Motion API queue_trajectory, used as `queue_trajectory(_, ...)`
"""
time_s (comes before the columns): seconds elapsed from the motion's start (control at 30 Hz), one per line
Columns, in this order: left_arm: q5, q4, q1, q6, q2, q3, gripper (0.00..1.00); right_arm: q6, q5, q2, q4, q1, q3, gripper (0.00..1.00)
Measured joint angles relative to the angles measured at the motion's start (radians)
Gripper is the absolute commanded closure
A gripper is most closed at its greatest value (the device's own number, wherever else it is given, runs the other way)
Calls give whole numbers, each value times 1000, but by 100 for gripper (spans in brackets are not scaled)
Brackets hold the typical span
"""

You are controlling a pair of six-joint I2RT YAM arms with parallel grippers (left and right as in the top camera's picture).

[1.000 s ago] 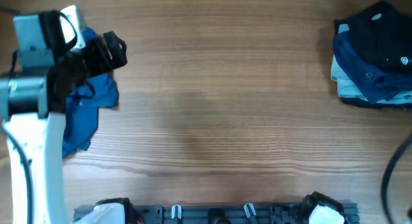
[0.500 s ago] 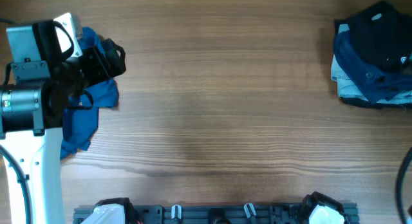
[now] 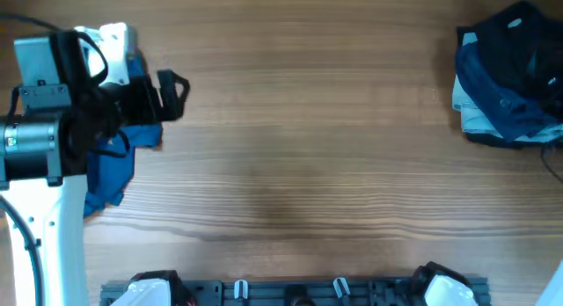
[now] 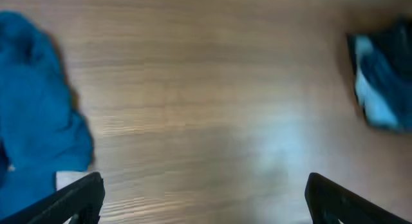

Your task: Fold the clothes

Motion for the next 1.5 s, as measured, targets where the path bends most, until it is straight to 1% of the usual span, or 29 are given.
queue_trajectory(0.13, 34, -25, -39, 73, -38, -2, 0, 0, 0, 85, -21, 0, 0, 0)
queue_trajectory(0.27, 49, -74, -49, 105, -107, -2, 0, 0, 0, 175, -21, 0, 0, 0)
queue_trajectory(0.3, 48, -93, -49, 110, -129, -2, 2, 0, 0, 203, -21, 0, 0, 0)
queue_trajectory(0.37, 46, -133, -49, 114, -161, -2, 0, 0, 0, 257, -21, 0, 0, 0)
queue_trajectory(0.47, 45, -246, -49, 122, -204, -2, 0, 0, 0, 329, -21, 0, 0, 0)
queue_trajectory(0.57, 45, -328, -49, 126, -227, -2, 0, 0, 0, 397, -21, 0, 0, 0)
queue_trajectory(0.73, 45, -382, -49, 126, -239, -2, 0, 0, 0, 498, -18, 0, 0, 0)
queue_trajectory(0.83, 44, -341, -49, 150, -239, -2, 0, 0, 0, 553, -10, 0, 0, 0)
queue_trajectory(0.9, 45, -264, -49, 169, -239, -7, 0, 0, 0, 579, -5, 0, 0, 0)
queue_trajectory(1.0, 44, -36, -49, 197, -246, -62, 0, 0, 0, 620, 17, 0, 0, 0)
queue_trajectory(1.1, 46, 263, -49, 212, -279, -178, 0, 0, 0, 639, 34, 0, 0, 0)
queue_trajectory(1.17, 46, 481, -49, 215, -314, -286, 0, 0, 0, 650, 41, 0, 0, 0)
queue_trajectory(1.2, 46, 617, -49, 220, -343, -370, 0, 0, 0, 655, 40, 0, 0, 0)
queue_trajectory(1.23, 46, 706, -49, 219, -366, -426, 0, 0, 0, 658, 42, 0, 0, 0)
queue_trajectory(1.3, 46, 936, -49, 225, -444, -611, 0, 0, 0, 660, 47, 0, 0, 0)
queue_trajectory(1.33, 46, 1002, -48, 227, -497, -715, 0, 0, 0, 660, 47, 0, 0, 0)
queue_trajectory(1.4, 45, 1167, -48, 229, -563, -856, 0, 1, 0, 660, 54, 0, 0, 0)
queue_trajectory(1.43, 45, 1225, -47, 230, -615, -946, 0, 3, 0, 661, 60, 0, 0, 0)
queue_trajectory(1.5, 48, 1289, -43, 230, -697, -1078, 0, 3, 0, 661, 63, 0, 0, 0)
